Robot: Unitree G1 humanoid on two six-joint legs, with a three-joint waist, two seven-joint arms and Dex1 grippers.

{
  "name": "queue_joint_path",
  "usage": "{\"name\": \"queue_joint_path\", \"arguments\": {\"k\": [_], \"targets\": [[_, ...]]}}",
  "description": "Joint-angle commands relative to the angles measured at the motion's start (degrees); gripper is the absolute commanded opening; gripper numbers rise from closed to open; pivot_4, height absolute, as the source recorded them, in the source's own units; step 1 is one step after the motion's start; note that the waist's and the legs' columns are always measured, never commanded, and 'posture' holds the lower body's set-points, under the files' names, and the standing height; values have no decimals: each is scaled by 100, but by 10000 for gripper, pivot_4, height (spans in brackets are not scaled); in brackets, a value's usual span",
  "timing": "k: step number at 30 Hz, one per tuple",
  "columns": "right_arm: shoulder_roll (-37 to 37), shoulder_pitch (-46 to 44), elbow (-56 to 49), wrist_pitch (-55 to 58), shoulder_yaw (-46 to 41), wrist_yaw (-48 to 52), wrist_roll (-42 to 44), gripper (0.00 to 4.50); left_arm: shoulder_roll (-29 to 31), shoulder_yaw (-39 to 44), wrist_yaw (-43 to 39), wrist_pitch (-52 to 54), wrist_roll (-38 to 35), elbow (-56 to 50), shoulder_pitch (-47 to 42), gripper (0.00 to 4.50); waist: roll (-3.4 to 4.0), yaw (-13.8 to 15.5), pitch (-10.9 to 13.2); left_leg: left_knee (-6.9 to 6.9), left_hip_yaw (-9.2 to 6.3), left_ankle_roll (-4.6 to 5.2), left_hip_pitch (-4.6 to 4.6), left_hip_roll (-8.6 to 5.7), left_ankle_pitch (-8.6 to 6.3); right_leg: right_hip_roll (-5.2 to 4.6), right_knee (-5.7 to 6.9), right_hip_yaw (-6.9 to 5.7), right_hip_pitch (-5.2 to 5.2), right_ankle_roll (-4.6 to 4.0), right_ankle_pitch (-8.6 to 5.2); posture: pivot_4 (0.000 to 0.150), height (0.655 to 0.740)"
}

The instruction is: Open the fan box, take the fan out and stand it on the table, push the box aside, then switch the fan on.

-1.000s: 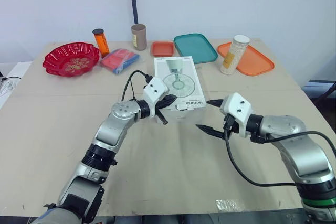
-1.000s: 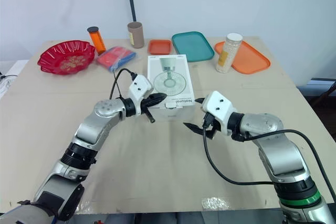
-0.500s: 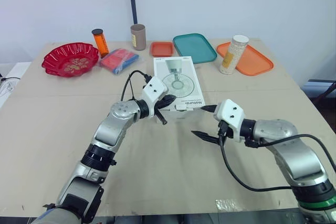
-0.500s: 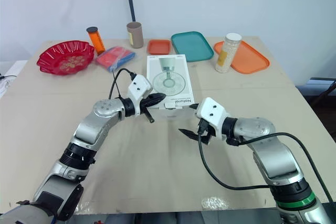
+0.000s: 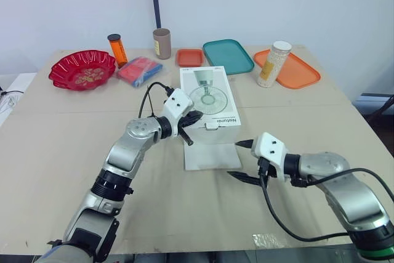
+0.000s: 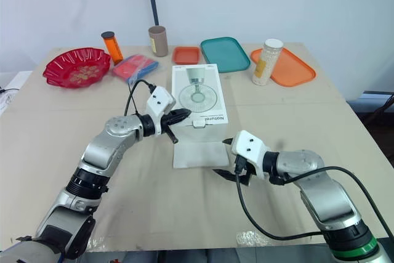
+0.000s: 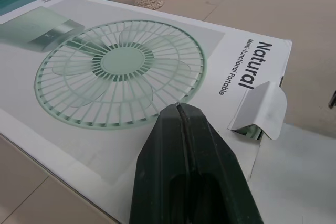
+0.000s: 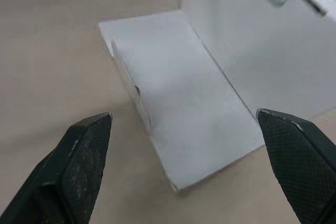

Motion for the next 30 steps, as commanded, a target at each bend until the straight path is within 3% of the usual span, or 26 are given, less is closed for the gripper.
{"name": "queue_joint_path", "arguments": {"k": [1,7,18,30], "targets": [[-136,171,-326,-262,114,134,-78,45000,57,57,12,38,6,-50,-10,317,0,-1,0,0,0,0,0,0,0,0,0,0,0,0,0,1500,7400],[-73,142,-314,-177,49,19,-30,45000,64,51,8,33,8,-68,8,317,-1,-1,0,1,1,-1,0,0,1,0,0,1,0,1,0,1500,7400],[-29,338,-534,790,-873,-245,906,45000,78,51,8,9,12,-63,49,317,-1,6,1,2,1,2,-1,0,-1,0,0,1,0,1,0,1500,7400],[776,-870,1050,784,-253,-724,597,45000,72,28,-6,39,19,-89,24,317,0,-2,0,3,3,-1,0,0,1,0,0,3,0,0,1,1500,7400]]}}
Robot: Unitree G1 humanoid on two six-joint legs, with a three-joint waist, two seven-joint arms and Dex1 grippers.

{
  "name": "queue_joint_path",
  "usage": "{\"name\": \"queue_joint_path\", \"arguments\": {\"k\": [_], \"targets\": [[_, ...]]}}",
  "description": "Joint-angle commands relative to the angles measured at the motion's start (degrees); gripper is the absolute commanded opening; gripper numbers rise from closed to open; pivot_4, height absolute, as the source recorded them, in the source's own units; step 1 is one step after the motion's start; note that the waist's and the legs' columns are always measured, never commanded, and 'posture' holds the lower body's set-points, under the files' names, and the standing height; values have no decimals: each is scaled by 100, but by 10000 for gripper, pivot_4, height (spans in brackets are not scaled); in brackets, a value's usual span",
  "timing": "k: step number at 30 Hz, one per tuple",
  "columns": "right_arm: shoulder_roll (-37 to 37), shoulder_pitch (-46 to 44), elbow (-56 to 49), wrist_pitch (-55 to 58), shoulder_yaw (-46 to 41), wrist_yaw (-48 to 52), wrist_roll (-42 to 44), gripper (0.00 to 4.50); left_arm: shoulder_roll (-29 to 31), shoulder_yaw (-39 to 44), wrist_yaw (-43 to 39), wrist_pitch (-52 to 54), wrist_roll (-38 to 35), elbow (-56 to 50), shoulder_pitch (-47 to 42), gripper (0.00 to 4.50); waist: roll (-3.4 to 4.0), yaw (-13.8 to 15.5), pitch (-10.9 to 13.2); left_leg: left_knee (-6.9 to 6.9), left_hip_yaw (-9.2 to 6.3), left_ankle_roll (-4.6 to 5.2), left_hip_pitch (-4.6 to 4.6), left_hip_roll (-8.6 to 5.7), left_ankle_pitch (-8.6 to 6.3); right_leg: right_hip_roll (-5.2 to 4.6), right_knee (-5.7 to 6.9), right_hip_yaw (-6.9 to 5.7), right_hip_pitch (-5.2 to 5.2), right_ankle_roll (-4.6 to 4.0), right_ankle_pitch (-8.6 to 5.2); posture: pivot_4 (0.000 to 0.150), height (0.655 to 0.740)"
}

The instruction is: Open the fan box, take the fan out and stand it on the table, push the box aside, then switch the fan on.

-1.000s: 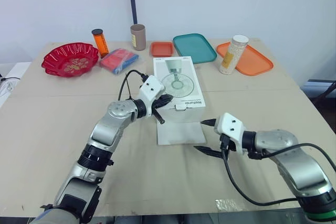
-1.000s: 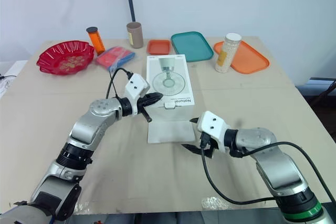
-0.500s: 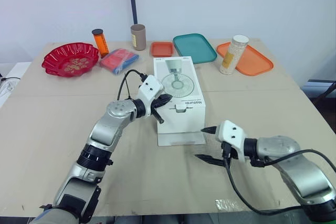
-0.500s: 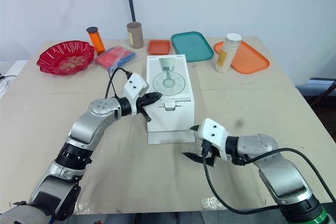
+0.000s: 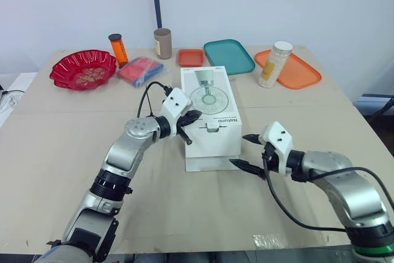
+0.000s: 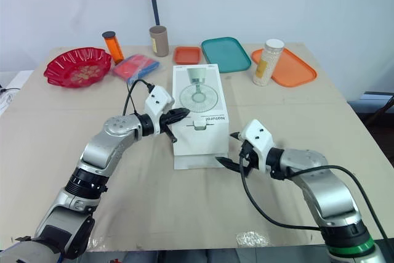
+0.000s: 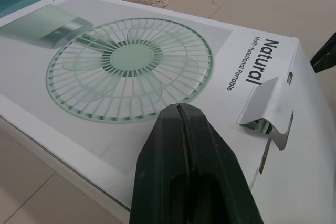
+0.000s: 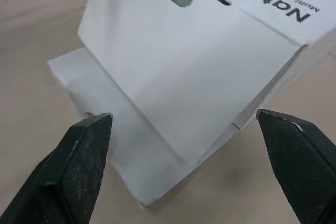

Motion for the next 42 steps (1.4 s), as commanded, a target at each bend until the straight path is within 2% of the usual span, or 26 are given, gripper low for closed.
{"name": "queue_joint_path", "arguments": {"k": [1,17,23,28,35,42], "targets": [[132,-310,321,-45,78,74,21,45000,49,-8,-11,45,19,-93,22,317,4,0,-2,0,0,-1,0,0,1,0,1,1,-1,0,1,1500,7400],[-355,-65,-965,1240,-750,518,1607,45000,-18,-12,58,22,16,-86,53,317,3,1,-1,0,-1,27,-1,0,-16,0,1,0,-1,0,1,1500,7400],[-366,-148,-1074,1602,-1079,373,2190,45000,-39,42,88,-20,8,-65,14,317,3,4,-1,1,-1,29,-1,0,-17,0,1,0,-1,0,1,1500,7400],[-377,-131,-1139,1582,-1074,303,2251,45000,-38,635,223,-247,-342,-408,-72,317,2,1,0,1,-1,30,-2,0,-17,0,1,0,-2,0,1,1500,7400],[-373,-154,-1175,1554,-1047,274,2339,45000,348,1084,156,4,-708,-955,-108,317,1,3,0,2,-1,28,-5,0,-16,0,0,0,-4,0,1,1500,7400],[-183,-599,-1034,1673,-1112,-29,2569,45000,1171,1233,-190,305,-941,-1653,775,317,2,-27,0,-3,4,28,-3,6,-16,7,2,7,-11,0,1,1500,7400]]}}
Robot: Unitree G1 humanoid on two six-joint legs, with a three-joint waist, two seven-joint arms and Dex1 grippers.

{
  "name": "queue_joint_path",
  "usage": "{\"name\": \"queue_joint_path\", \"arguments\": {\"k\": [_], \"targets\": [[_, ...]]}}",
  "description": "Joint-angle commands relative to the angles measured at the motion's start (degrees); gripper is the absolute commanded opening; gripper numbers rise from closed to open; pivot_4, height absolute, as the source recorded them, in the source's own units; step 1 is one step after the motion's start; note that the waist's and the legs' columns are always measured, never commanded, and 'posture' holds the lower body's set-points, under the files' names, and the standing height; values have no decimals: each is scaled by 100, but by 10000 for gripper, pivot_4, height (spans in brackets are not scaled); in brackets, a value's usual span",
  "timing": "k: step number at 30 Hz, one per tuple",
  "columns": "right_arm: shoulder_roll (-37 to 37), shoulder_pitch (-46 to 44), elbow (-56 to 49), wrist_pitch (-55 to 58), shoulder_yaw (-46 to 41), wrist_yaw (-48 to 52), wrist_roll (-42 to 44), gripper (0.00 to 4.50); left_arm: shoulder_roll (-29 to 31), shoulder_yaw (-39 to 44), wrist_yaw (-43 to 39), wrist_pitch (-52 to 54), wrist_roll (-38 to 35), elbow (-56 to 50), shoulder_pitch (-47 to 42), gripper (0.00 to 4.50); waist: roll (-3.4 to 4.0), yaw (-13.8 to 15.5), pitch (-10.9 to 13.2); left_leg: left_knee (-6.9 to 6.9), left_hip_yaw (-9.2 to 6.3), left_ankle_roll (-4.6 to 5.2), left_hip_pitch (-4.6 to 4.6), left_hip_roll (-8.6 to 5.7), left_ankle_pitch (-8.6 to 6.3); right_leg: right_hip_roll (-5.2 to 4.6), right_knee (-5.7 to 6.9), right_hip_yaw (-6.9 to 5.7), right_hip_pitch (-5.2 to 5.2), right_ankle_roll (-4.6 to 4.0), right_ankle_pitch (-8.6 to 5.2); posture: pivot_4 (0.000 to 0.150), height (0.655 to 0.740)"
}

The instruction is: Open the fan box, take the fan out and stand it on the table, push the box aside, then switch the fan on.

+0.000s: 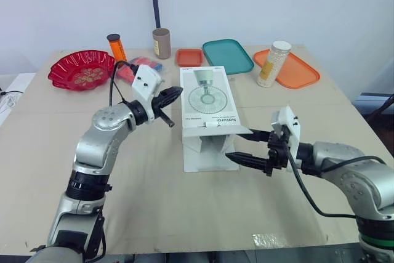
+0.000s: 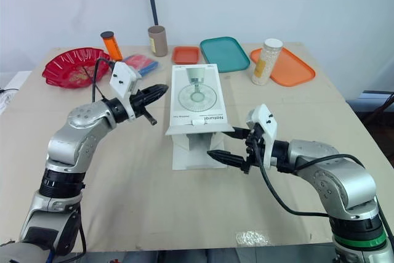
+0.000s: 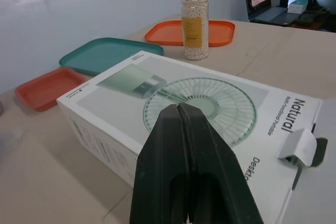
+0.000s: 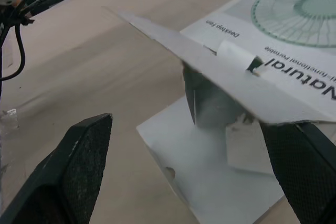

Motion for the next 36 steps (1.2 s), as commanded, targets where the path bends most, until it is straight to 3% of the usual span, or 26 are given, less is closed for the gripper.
{"name": "queue_joint_path", "arguments": {"k": [1,10,23,28,36], "targets": [[50,-239,-80,6,-138,-134,194,45000,358,248,-160,77,-144,-453,336,317,-1,14,1,-1,0,0,-1,1,0,1,0,1,-1,-1,0,1500,7400],[276,-758,484,-307,335,-214,-218,45000,701,390,-163,127,-313,-861,782,317,-5,34,3,3,-1,5,-7,-1,-3,-1,-3,1,-3,0,2,1500,7400],[761,-1459,1511,-856,924,-340,-1096,45000,598,434,-138,100,-728,-1119,720,317,-5,22,3,1,1,3,-8,0,-2,0,-1,5,-9,-3,3,1500,7400],[811,-1448,1601,-955,1064,-336,-1351,45000,307,381,-188,53,-1112,-1057,354,317,-5,26,3,2,1,2,-9,0,-2,0,-1,5,-8,-3,3,1500,7400],[943,-1398,1632,-1035,1082,-441,-1616,45000,-463,-415,-184,-441,-617,1,-664,317,-5,27,3,4,4,-17,-9,-1,9,0,-1,7,-8,-1,6,1500,7400]]}}
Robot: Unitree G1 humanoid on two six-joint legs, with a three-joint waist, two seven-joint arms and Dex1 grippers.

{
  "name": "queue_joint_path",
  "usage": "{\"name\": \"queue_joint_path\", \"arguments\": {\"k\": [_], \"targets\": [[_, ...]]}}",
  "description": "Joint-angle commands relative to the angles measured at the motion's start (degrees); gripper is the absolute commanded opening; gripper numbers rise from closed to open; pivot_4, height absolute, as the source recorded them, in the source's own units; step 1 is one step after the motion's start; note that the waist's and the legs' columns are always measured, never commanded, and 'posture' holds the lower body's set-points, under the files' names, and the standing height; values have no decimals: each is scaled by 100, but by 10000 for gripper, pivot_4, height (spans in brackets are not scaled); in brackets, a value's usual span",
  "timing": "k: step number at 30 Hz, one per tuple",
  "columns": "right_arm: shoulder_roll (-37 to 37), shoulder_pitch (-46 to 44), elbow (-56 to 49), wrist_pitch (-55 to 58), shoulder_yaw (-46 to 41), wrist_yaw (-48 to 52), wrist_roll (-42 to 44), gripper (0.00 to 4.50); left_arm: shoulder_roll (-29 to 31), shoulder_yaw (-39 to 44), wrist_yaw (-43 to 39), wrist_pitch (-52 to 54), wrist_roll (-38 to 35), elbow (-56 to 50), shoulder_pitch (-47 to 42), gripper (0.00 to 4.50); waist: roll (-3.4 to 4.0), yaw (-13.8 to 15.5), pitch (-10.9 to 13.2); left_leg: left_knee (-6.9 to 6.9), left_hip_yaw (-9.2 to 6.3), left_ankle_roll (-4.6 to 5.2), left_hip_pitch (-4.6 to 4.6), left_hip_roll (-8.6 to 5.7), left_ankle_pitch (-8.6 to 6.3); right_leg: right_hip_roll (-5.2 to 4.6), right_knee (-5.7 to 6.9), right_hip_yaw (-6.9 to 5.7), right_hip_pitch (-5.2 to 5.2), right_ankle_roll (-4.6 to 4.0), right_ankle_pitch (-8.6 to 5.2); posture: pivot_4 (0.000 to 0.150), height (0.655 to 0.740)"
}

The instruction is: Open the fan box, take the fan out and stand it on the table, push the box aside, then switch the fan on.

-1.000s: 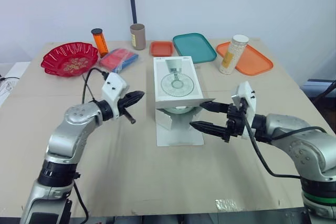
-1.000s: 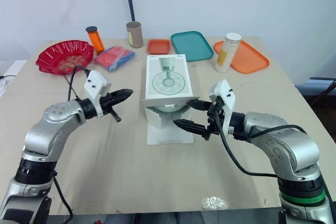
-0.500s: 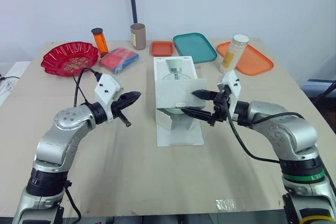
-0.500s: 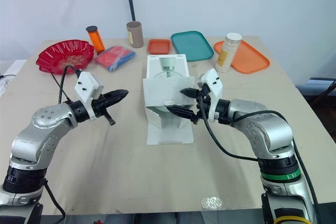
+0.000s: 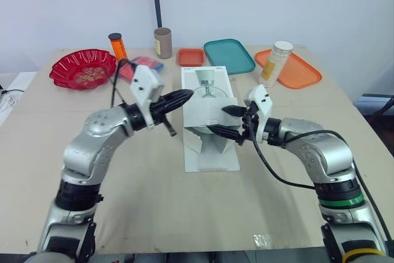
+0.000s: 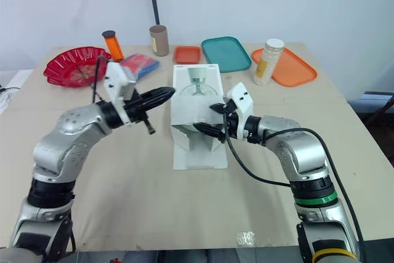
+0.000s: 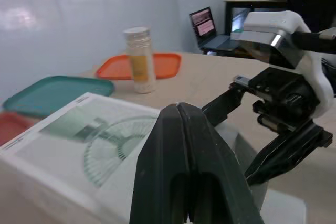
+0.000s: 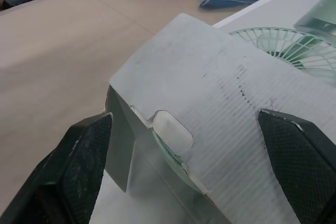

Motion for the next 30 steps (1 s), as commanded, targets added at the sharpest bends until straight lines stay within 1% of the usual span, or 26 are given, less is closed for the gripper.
{"name": "queue_joint_path", "arguments": {"k": [1,3,6,9,11,14,17,21,24,30], "targets": [[17,6,-114,-64,-66,-46,-58,45000,-152,-229,-5,-344,302,452,-302,317,0,-4,0,0,0,-8,-1,0,4,0,0,0,-1,0,0,1500,7400],[25,33,-140,-57,-86,-63,-70,45000,-162,-473,-31,-572,654,856,-374,317,0,-7,0,0,2,-7,0,0,4,1,1,1,-1,-1,0,1500,7400],[27,60,-166,-72,-91,-87,-90,45000,-154,-673,19,-677,986,1292,-440,317,0,-6,0,-1,3,-6,1,0,4,1,1,2,-1,-1,0,1500,7400],[41,63,-210,-80,-97,-122,-115,45000,-158,-764,104,-627,1244,1601,-485,317,0,-6,0,-1,2,-6,0,0,4,1,1,2,-2,-1,0,1500,7400],[1,87,-350,-130,-105,-147,-164,45000,-179,-777,60,-518,1277,1636,-481,317,0,-6,0,-1,1,-6,0,0,4,1,1,2,-2,-1,0,1500,7400],[-70,145,-788,8,-251,-245,-72,45000,-217,-735,62,-387,1309,1658,-504,317,0,-5,0,-1,1,-6,-2,0,4,1,0,2,-4,0,0,1500,7400],[-308,684,-1748,37,-346,-221,22,45000,-304,-777,68,-385,1355,1711,-506,317,0,18,0,-1,-1,-6,-4,-1,4,0,0,2,-3,0,0,1500,7400],[-446,1139,-2625,223,-442,-347,187,45000,-369,-764,77,-279,1395,1682,-480,317,-1,10,1,5,-5,-5,-9,-5,3,-2,-1,2,-2,4,-1,1500,7400],[-456,1285,-3012,465,-491,-525,344,45000,-373,-828,53,-215,1480,1732,-468,317,0,-7,0,5,-5,17,-5,-3,-9,1,4,2,-2,4,-1,1500,7400],[-301,1445,-3359,832,-380,-972,451,45000,-327,-926,-40,-141,1590,1759,-448,317,0,-2,0,5,-7,17,-2,-3,-9,2,3,2,2,4,-1,1500,7400]]}}
